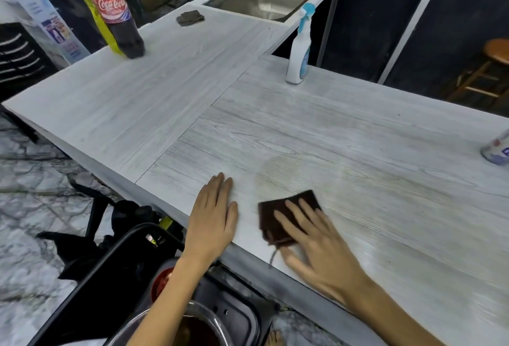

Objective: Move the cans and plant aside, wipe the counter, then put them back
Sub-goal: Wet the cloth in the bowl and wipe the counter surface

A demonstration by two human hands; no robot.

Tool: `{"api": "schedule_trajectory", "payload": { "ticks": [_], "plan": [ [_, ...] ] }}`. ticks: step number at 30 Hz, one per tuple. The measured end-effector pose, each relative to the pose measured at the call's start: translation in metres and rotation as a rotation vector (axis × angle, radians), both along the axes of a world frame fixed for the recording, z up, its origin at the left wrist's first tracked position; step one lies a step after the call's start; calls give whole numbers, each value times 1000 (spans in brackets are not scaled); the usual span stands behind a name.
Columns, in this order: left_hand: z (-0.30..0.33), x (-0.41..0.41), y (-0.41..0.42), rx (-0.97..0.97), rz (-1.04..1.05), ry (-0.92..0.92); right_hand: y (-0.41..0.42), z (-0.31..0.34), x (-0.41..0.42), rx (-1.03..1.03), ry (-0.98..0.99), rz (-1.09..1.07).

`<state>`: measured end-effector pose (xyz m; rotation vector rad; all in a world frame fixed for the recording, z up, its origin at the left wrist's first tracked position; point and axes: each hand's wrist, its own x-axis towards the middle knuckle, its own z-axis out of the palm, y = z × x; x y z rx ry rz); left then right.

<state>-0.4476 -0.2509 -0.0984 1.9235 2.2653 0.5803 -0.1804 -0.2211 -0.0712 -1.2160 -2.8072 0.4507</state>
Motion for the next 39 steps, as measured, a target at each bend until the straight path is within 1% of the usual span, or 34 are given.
{"api": "schedule_trajectory", "payload": {
  "ticks": [3,4,6,9,12,14,17,19,22,25,28,31,34,37,39],
  "plan": [
    [0,2,1,7,3,1,46,6,23,-14,-22,-170],
    [0,2,0,8,5,0,67,10,16,-13,-27,-233],
    [1,3,0,7,9,-5,97,11,-13,-11,-40,-289],
    [2,2,0,16,15,-9,108,5,-62,-36,-1,-246],
    [2,2,0,25,12,4,88,5,-84,-33,-23,-116],
    [2,1,0,30,9,2,61,6,-75,-36,-10,-20],
    [0,1,0,24,9,1,12,6,-29,-45,28,89],
    [-2,0,1,21,10,0,3,5,10,-48,10,60],
    [-2,1,1,18,9,-3,40,12,36,-43,-26,-113],
    [1,5,0,21,23,0,91,15,4,-28,-41,-238],
    [6,6,0,18,34,-4,108,15,-50,-75,-27,-235],
    [8,7,0,11,24,4,74,8,-62,-53,-25,-122],
    [6,6,-1,-1,27,-32,15,0,-34,-26,38,-48],
    [6,20,-2,-2,31,-156,-33,-6,19,-32,57,-82],
    [6,48,-6,-4,-33,-147,-54,-5,61,-50,50,-135]
  ]
}}
